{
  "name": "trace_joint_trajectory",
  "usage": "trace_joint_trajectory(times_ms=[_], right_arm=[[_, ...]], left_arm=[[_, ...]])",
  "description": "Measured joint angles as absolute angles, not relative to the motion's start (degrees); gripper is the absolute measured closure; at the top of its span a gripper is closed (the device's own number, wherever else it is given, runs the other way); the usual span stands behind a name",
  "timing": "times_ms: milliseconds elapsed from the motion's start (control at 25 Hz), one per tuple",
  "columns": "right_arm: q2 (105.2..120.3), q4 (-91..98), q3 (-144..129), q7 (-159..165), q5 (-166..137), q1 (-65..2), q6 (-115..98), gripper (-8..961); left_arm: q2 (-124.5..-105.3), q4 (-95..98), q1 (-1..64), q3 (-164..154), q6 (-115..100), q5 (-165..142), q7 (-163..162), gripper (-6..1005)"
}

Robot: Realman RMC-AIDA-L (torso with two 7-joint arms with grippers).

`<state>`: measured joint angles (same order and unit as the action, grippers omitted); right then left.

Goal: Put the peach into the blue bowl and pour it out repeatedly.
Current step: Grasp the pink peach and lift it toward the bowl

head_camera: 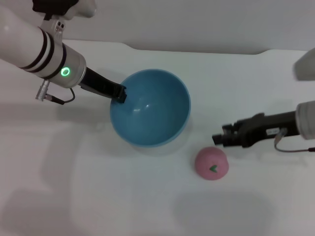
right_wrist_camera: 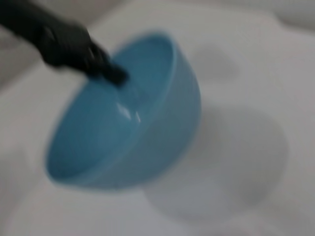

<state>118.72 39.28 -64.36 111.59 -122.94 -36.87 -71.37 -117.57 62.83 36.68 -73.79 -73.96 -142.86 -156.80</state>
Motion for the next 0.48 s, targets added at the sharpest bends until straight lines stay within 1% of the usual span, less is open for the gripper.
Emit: trace_joint_trajectory(times_ms=[80,480], right_arm=[[118.83,39.24,-70.13,114.92,-124.89,-37.72,-68.9,442],[118.93,38.87,-76.44,117.45,-124.79,-38.46,-68.37,442]], left_arm=[[-117.46,62.85,36.53,-73.29,-74.39,-142.89,-157.21,1000],[-117.61,62.84,36.46,-73.69,-74.6,-142.91,-157.02,999]])
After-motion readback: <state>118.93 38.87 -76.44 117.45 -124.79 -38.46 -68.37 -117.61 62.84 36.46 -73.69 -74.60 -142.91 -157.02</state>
